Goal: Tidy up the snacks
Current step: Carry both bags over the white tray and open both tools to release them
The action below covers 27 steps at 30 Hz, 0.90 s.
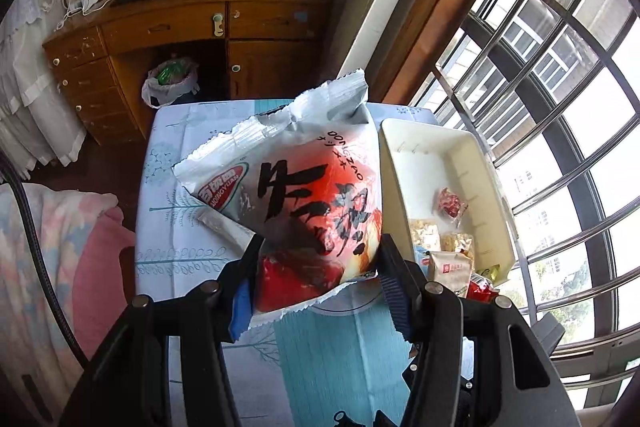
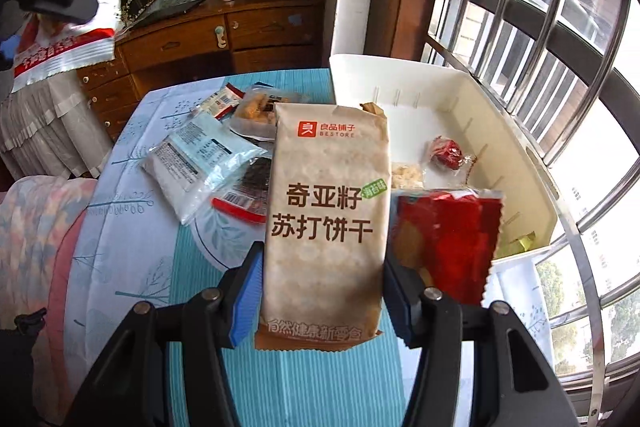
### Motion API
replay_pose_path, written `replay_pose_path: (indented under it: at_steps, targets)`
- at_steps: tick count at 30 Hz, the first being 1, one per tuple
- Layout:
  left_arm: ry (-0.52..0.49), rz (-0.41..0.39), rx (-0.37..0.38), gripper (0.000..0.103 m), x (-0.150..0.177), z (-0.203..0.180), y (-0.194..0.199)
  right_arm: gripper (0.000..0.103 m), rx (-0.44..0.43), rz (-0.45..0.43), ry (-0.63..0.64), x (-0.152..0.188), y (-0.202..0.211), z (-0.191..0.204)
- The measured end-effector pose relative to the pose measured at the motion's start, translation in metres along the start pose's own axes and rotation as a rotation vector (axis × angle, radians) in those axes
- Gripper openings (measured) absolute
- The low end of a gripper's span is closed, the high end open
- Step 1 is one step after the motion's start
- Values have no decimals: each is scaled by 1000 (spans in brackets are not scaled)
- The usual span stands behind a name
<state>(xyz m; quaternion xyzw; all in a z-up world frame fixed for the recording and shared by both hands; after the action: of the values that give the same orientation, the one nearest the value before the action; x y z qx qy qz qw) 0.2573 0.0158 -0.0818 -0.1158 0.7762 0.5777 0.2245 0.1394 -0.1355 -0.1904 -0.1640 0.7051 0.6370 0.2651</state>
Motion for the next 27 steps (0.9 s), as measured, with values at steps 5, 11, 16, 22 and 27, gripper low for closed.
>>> replay_pose_path:
  at_steps: [5, 11, 16, 22, 27]
  targets:
    - [0, -1, -13, 53, -1, -37, -8, 55, -12, 32, 12, -2, -6, -33]
    - [20, 8, -14, 53, -2, -83, -30, 55, -18, 59, 34, -15, -19, -80]
    - [28, 15, -22, 54, -1, -119, -54, 55, 2, 87, 46, -25, -36, -125]
    - [23, 20, -31, 53, -1, -159, -80, 55, -19, 89, 68, -37, -48, -168]
    - [4, 27, -23, 53, -1, -187, -101, 55, -62, 74, 94, -49, -54, -188]
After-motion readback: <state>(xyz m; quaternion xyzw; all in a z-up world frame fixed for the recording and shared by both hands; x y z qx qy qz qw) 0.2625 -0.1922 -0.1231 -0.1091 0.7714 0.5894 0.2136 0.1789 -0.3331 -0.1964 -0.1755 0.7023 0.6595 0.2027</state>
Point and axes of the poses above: each gripper's, at about its wrist camera, not at the fingertips, and y roughly against the way its jaws point, z to its left, x to its underside, the point moved 2 cm from there along -y, roughly the way its jaws point, and after that the axes turned 4 degrees about -y, right-handed, at the moved point
